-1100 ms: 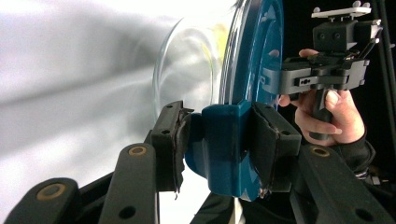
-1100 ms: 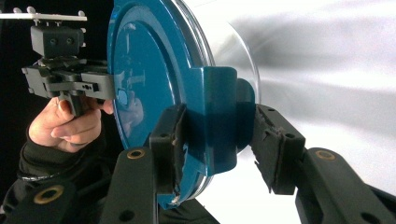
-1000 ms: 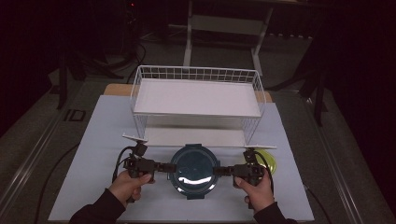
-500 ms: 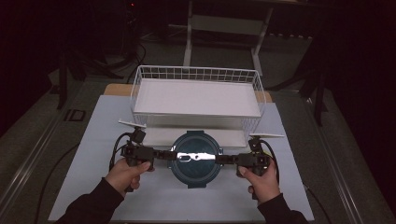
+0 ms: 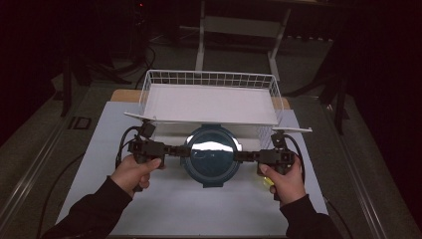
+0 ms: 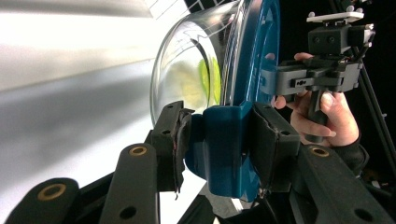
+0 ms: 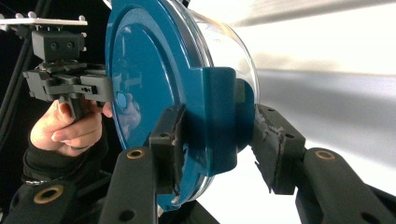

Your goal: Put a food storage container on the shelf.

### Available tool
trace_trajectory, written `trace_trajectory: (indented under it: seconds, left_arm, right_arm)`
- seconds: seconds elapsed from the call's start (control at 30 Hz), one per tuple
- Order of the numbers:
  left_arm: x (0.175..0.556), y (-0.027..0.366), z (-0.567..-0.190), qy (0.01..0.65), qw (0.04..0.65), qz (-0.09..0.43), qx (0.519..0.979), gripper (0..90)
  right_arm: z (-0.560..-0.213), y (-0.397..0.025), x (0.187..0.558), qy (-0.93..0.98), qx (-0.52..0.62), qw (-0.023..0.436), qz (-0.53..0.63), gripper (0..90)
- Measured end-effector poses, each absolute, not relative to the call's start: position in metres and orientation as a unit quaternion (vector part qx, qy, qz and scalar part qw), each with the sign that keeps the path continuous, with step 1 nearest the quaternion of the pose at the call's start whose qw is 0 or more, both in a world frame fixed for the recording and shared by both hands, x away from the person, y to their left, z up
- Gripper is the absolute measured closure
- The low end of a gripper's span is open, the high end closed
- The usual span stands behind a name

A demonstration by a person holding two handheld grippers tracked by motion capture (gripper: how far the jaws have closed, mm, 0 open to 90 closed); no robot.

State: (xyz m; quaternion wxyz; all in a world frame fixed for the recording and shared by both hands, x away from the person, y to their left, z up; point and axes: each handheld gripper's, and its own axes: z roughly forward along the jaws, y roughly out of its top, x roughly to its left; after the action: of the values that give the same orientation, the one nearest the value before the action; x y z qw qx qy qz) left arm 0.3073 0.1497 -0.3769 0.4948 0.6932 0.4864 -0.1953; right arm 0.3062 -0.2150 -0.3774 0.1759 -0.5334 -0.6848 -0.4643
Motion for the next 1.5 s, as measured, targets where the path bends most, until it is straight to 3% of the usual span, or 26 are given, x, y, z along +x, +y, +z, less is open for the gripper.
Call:
trace_trajectory:
  seconds: [0.67,1.5]
  left_arm:
    - [0.359,0.149,-0.321,0.473,0.525,-0.17,0.687,56.9]
    - [0.413,0.144,-0.324,0.508,0.516,-0.182,0.666,56.1]
  right_arm:
    - [-0.32,-0.217,0.351,-0.671,-0.531,0.146,-0.496,55.0]
    - [-0.306,-0.216,0.4,-0.658,-0.572,0.132,-0.471,54.9]
